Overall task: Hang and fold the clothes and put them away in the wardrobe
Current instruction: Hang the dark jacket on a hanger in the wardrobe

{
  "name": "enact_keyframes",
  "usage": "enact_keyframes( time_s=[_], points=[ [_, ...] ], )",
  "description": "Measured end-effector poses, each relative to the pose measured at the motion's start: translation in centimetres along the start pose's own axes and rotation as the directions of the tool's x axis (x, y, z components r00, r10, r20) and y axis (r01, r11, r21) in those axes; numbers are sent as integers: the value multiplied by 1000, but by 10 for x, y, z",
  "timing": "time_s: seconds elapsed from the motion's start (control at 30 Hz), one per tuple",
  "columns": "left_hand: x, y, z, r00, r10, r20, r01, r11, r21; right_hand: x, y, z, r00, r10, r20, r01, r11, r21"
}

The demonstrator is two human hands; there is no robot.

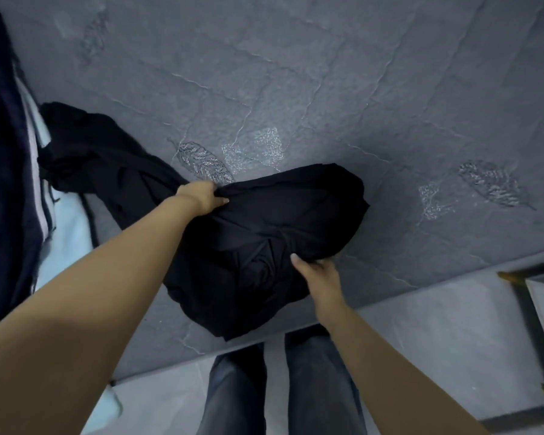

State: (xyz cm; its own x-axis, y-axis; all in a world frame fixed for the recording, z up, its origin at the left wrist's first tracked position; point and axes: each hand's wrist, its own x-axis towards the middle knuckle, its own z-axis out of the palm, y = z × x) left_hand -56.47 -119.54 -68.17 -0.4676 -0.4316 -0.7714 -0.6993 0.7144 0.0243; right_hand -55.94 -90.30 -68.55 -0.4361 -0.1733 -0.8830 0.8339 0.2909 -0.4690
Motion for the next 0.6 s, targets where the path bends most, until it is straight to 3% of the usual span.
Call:
enact_keyframes(
  time_s=[0.07,0.13,0.33,0.47,0.6],
  points=[
    [-13,-5,1,998,33,57,-25,991,-129,-11,12,17,998,60,3,-60,996,-62],
    [-29,-9,0,997,50,54,-32,956,-291,-20,18,27,996,79,-45,-80,997,-6],
    [-103,-5,-14,977,211,26,-125,670,-732,-72,-2,7,979,-14,-204,92,922,377],
    [-169,5,-32,913,401,77,-154,514,-844,-139,-22,-19,948,-111,-297,258,815,518],
    [-233,14,-68,843,536,50,-275,508,-816,-225,-32,-36,875,-214,-434,439,728,526]
  ],
)
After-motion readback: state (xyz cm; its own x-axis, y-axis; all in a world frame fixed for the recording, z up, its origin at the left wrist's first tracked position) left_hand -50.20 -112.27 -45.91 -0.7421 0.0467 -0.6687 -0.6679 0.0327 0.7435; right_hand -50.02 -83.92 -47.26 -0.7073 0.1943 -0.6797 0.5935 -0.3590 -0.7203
